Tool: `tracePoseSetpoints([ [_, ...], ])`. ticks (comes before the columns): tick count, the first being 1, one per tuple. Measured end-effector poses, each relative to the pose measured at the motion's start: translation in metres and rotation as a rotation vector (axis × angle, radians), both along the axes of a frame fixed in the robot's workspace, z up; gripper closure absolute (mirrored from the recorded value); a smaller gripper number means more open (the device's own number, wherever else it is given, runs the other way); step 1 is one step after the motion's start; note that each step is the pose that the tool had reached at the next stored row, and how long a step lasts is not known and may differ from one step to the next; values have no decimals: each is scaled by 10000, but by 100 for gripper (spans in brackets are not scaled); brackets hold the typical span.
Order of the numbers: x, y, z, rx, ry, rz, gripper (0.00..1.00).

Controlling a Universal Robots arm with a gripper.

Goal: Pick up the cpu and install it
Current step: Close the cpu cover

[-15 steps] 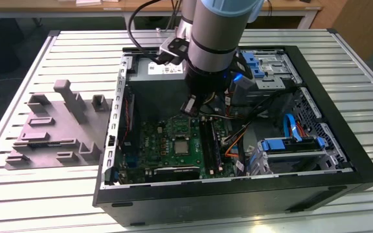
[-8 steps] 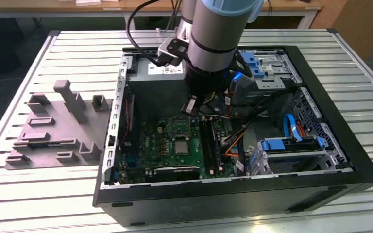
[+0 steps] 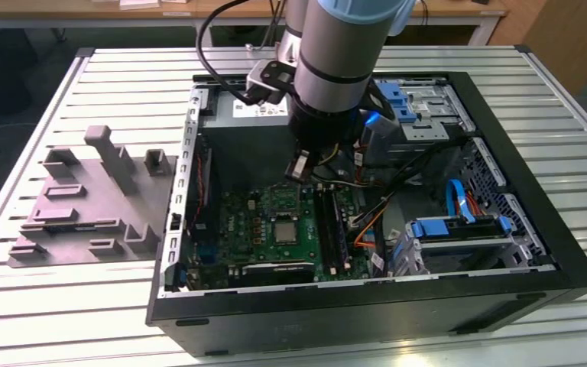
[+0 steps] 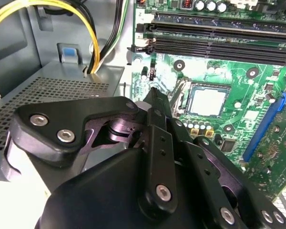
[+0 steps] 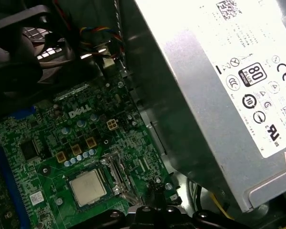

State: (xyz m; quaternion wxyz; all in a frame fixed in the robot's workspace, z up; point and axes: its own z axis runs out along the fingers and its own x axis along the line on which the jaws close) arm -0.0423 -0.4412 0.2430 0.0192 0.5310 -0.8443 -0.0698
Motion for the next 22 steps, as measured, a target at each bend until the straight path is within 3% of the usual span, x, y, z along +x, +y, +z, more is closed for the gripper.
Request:
tracePoseSetpoints([
  [8,0,0,16,1,50,313,89],
  [22,-4,1,29,-1,49,616,89],
])
